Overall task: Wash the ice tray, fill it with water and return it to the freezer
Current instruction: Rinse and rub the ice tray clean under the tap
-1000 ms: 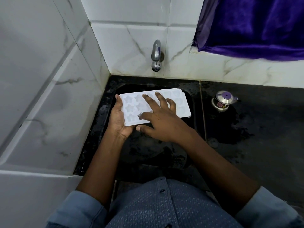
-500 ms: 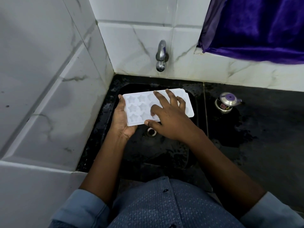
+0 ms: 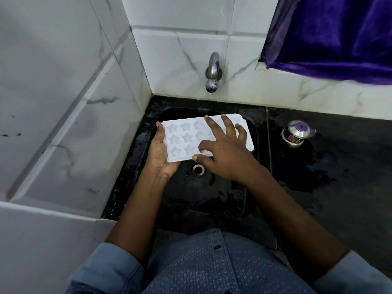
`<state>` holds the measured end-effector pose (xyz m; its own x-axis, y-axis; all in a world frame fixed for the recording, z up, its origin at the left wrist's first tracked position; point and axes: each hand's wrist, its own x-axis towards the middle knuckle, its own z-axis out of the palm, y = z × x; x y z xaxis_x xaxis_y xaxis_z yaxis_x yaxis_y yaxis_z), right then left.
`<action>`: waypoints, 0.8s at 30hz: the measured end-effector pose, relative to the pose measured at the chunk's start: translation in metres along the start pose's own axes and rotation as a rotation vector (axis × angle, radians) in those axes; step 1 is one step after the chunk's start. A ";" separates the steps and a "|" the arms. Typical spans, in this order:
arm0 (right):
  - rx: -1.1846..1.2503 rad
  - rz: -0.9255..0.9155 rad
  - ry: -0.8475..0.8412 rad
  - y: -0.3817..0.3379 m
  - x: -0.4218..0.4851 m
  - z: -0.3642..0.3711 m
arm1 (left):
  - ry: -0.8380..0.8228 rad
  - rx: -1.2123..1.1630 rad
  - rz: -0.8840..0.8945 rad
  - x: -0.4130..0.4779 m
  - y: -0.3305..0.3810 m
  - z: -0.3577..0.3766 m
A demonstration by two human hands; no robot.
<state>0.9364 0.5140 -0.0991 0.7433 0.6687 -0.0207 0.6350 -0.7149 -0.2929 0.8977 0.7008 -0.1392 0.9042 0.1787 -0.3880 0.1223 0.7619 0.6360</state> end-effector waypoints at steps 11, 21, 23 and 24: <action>-0.047 -0.009 -0.003 -0.005 0.000 0.000 | 0.010 0.025 -0.001 0.000 -0.001 -0.001; -0.018 -0.100 -0.005 -0.017 0.004 0.014 | -0.012 0.019 -0.055 0.002 -0.004 -0.001; -0.001 -0.120 -0.005 -0.018 0.005 0.014 | -0.018 0.043 -0.073 0.002 -0.004 -0.001; -0.001 -0.121 -0.010 -0.019 0.005 0.013 | -0.020 0.044 -0.079 0.001 -0.003 -0.001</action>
<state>0.9253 0.5332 -0.1056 0.6589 0.7522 0.0048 0.7202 -0.6289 -0.2930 0.8979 0.6991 -0.1425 0.8989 0.1064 -0.4250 0.2110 0.7451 0.6327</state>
